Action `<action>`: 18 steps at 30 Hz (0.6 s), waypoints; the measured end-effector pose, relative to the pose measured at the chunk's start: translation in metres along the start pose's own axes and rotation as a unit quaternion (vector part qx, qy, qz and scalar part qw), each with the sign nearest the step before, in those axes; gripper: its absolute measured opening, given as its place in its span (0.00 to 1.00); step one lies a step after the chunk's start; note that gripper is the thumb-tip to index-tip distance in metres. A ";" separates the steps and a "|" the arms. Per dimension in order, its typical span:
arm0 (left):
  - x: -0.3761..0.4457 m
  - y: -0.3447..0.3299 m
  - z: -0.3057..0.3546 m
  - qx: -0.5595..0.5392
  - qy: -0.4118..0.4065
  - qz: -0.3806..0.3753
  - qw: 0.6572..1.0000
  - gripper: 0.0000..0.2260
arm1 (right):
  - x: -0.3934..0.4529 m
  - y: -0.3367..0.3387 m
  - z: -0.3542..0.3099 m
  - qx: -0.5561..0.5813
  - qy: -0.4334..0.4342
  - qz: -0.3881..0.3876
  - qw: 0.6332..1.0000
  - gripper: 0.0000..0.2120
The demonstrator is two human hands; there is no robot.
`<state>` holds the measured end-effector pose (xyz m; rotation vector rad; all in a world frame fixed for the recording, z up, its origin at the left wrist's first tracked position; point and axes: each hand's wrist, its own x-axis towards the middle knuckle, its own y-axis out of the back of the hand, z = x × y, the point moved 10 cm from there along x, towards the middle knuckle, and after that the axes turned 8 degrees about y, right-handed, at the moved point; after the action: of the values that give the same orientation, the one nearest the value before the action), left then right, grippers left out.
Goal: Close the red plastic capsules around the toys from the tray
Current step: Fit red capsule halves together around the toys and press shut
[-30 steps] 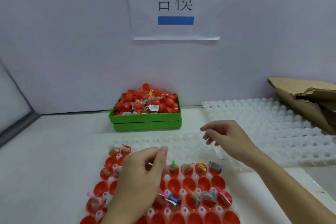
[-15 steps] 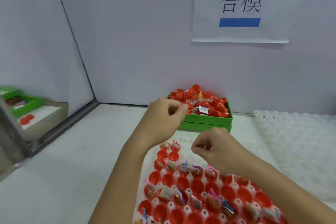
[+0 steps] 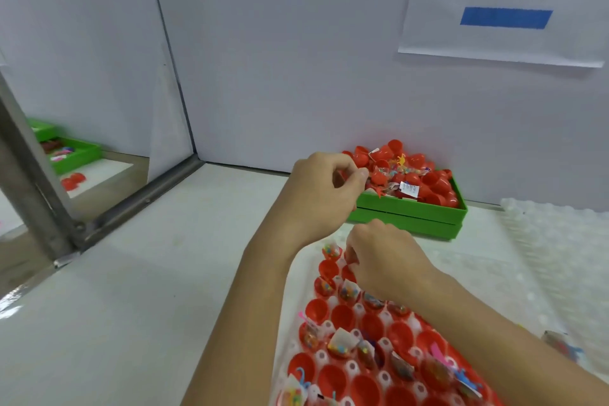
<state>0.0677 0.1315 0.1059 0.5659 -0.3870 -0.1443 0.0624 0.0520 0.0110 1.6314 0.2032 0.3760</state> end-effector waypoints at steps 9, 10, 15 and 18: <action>-0.004 -0.027 -0.013 0.032 0.032 -0.109 0.993 0.04 | -0.024 0.046 0.027 0.072 0.021 0.071 0.995 0.05; -0.006 -0.035 -0.013 0.037 0.035 -0.137 0.989 0.06 | -0.031 0.054 0.032 0.089 0.030 0.083 0.992 0.06; -0.027 -0.081 -0.005 -0.007 0.057 -0.287 0.956 0.27 | -0.076 0.082 0.050 0.132 0.068 0.122 0.981 0.13; -0.039 -0.105 0.013 -0.059 0.058 -0.342 0.936 0.21 | -0.099 0.091 0.058 0.143 0.062 0.149 0.976 0.15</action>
<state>0.0238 0.0463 0.0463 0.5694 -0.0505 -0.7960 -0.0171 -0.0455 0.0854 1.9304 0.1080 0.7048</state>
